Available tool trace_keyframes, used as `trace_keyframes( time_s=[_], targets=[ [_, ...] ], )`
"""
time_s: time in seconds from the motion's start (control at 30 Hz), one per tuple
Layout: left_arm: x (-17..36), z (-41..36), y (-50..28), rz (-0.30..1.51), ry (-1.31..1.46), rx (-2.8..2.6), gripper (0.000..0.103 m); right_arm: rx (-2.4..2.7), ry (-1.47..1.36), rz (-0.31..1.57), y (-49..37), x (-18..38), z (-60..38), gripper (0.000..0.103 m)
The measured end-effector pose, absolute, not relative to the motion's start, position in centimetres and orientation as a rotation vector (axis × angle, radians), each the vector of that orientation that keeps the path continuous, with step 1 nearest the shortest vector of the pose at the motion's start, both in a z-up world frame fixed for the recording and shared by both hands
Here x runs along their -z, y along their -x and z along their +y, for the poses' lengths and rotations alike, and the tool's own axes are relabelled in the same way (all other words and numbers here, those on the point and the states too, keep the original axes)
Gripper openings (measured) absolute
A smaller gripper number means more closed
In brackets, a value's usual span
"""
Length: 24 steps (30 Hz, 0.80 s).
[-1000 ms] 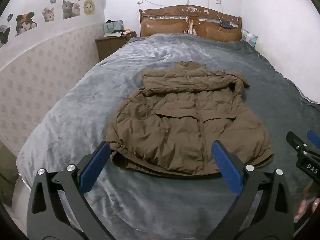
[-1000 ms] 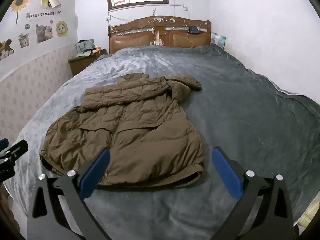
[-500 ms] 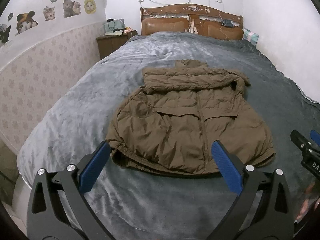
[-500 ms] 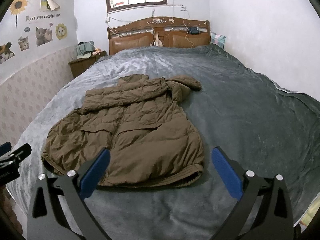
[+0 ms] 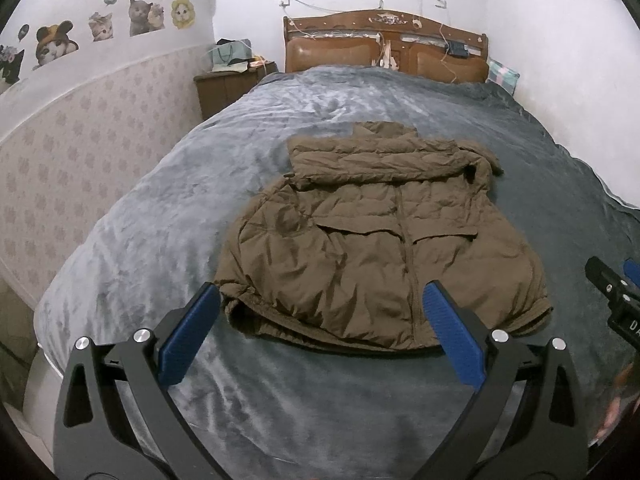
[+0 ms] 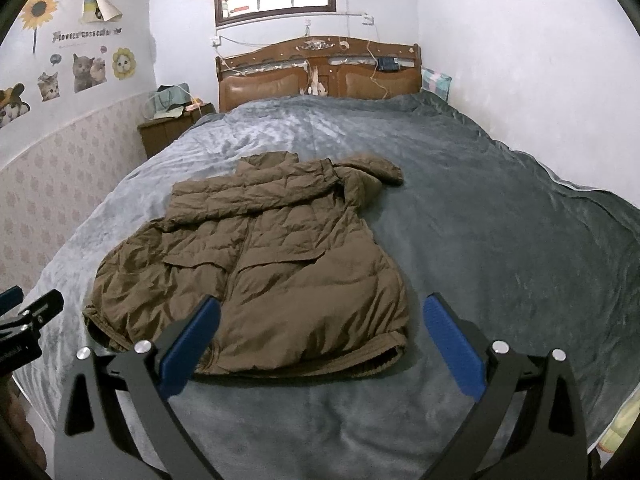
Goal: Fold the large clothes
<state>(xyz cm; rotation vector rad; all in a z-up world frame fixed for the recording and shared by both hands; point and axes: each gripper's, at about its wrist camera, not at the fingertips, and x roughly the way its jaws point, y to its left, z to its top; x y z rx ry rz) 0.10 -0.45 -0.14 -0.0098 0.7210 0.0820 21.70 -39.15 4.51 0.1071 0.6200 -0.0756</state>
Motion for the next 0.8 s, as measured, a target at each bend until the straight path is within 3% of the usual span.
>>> trace_keyframes(
  time_s=[0.8],
  targets=[
    [0.3, 0.4, -0.64, 0.725, 0.019, -0.088, 0.1, 0.076, -0.108, 0.623, -22.09, -4.98, -39.28, 0.101]
  ],
)
